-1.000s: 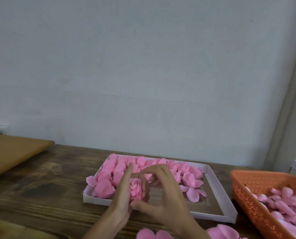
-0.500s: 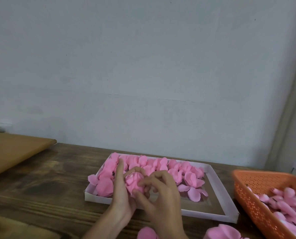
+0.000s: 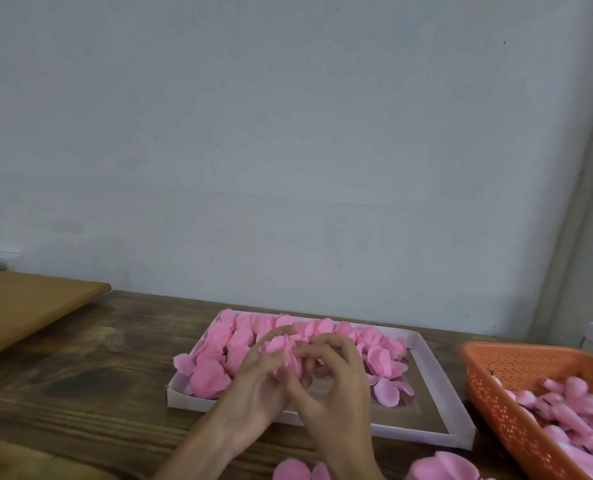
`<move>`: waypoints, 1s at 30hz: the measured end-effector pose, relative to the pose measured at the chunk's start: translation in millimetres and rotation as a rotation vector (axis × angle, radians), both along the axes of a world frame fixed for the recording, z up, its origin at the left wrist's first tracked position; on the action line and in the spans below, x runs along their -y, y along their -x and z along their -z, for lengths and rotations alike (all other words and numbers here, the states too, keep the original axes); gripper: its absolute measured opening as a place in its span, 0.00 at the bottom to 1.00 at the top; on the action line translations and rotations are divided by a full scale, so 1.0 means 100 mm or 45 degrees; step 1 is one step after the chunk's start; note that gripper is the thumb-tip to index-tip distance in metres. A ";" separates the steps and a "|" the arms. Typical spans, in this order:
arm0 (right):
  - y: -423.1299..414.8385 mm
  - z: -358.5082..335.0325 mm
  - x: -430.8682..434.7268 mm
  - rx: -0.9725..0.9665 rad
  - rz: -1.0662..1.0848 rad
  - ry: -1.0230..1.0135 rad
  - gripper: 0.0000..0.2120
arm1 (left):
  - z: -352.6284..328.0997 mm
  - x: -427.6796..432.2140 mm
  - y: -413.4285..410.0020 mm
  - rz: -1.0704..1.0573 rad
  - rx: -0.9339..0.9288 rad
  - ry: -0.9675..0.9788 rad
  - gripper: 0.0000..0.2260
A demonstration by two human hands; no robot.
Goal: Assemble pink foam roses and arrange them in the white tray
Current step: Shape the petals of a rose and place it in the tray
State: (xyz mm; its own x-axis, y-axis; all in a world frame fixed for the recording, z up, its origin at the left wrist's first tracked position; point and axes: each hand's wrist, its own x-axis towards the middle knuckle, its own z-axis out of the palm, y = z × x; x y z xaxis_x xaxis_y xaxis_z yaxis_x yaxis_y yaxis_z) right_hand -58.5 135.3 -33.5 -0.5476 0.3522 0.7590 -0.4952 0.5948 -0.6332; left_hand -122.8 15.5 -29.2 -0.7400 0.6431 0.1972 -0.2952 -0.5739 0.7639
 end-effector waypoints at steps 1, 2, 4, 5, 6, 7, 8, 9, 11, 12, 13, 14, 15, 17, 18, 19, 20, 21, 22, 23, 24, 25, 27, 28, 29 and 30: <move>0.00 -0.02 -0.01 0.002 -0.053 0.035 0.11 | 0.02 0.01 0.01 0.024 -0.050 0.012 0.36; 0.00 -0.02 -0.03 0.011 -0.100 0.041 0.12 | 0.04 0.02 0.01 0.012 -0.077 0.032 0.35; 0.00 -0.02 -0.07 0.061 -0.183 -0.016 0.14 | 0.04 0.00 0.02 -0.082 -0.101 0.062 0.34; 0.01 -0.02 -0.09 0.090 -0.227 -0.063 0.16 | 0.03 -0.02 0.03 -0.147 -0.099 0.071 0.33; 0.01 -0.01 -0.10 0.104 -0.258 -0.105 0.18 | 0.02 -0.03 0.04 -0.212 -0.097 0.081 0.31; 0.02 0.00 -0.11 0.100 -0.265 -0.129 0.20 | 0.00 -0.03 0.04 -0.271 -0.091 0.090 0.30; 0.03 0.02 -0.11 0.084 -0.246 -0.127 0.21 | -0.01 -0.04 0.05 -0.318 -0.076 0.082 0.29; 0.04 0.04 -0.11 0.066 -0.209 -0.107 0.23 | -0.01 -0.04 0.06 -0.358 -0.050 0.055 0.29; 0.05 0.09 -0.06 0.042 -0.115 -0.076 0.24 | -0.02 -0.03 0.08 -0.398 -0.001 -0.018 0.28; 0.05 0.10 -0.03 0.034 -0.076 -0.087 0.23 | -0.02 -0.03 0.08 -0.404 0.016 -0.038 0.29; 0.04 0.11 0.01 0.032 -0.052 -0.112 0.22 | -0.01 -0.02 0.07 -0.405 0.029 -0.045 0.30; 0.03 0.11 0.05 0.038 -0.048 -0.132 0.21 | 0.01 -0.02 0.07 -0.408 0.037 -0.033 0.30; 0.02 0.11 0.09 0.048 -0.056 -0.131 0.21 | 0.02 -0.03 0.05 -0.411 0.048 -0.004 0.29; 0.03 0.14 0.14 0.058 -0.093 -0.067 0.22 | 0.06 -0.06 0.03 -0.404 0.082 0.030 0.27; 0.03 0.14 0.15 0.059 -0.108 -0.023 0.23 | 0.06 -0.08 0.01 -0.396 0.087 0.021 0.25; 0.03 0.15 0.16 0.061 -0.116 0.012 0.24 | 0.06 -0.11 -0.01 -0.385 0.075 0.002 0.24; 0.03 0.14 0.16 0.059 -0.124 0.035 0.25 | 0.06 -0.13 -0.03 -0.375 0.056 -0.019 0.22; 0.03 0.14 0.16 0.053 -0.140 0.054 0.26 | 0.05 -0.14 -0.05 -0.370 0.043 -0.036 0.22; 0.04 0.13 0.16 0.045 -0.159 0.076 0.26 | 0.05 -0.15 -0.06 -0.372 0.034 -0.042 0.21; 0.04 0.13 0.16 0.041 -0.180 0.110 0.26 | 0.05 -0.15 -0.07 -0.376 0.025 -0.040 0.21; 0.04 0.12 0.16 0.045 -0.211 0.155 0.25 | 0.05 -0.15 -0.07 -0.377 0.015 -0.035 0.21; 0.04 0.12 0.17 0.056 -0.254 0.201 0.23 | 0.05 -0.14 -0.07 -0.376 0.008 -0.029 0.21; 0.05 0.13 0.17 0.085 -0.333 0.297 0.19 | 0.04 -0.12 -0.08 -0.362 0.013 -0.024 0.23; 0.05 0.13 0.17 0.108 -0.371 0.375 0.18 | 0.02 -0.11 -0.08 -0.343 0.018 -0.026 0.24; 0.06 0.10 0.16 0.147 -0.428 0.491 0.17 | 0.00 -0.09 -0.09 -0.315 0.012 -0.022 0.25; 0.06 0.07 0.14 0.206 -0.513 0.617 0.18 | -0.03 -0.08 -0.10 -0.290 -0.012 -0.003 0.24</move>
